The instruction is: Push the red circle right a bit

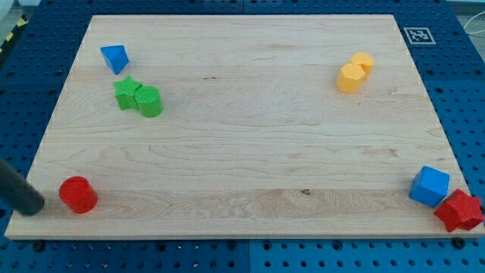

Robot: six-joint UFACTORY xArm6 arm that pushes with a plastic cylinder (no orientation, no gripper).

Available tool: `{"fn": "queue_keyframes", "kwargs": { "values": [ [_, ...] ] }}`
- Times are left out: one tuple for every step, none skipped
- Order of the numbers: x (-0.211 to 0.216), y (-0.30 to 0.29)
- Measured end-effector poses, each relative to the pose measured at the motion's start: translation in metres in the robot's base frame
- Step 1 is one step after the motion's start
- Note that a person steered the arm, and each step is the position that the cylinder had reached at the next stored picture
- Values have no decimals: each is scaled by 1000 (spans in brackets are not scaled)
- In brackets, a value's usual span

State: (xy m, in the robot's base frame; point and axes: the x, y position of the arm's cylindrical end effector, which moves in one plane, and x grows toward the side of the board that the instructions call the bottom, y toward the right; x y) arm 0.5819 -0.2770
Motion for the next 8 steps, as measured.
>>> {"fn": "queue_keyframes", "kwargs": {
  "values": [
    [-21,0],
    [-26,0],
    [-16,0],
    [-8,0],
    [-8,4],
    [-8,16],
    [-7,24],
    [-7,28]
  ]
}}
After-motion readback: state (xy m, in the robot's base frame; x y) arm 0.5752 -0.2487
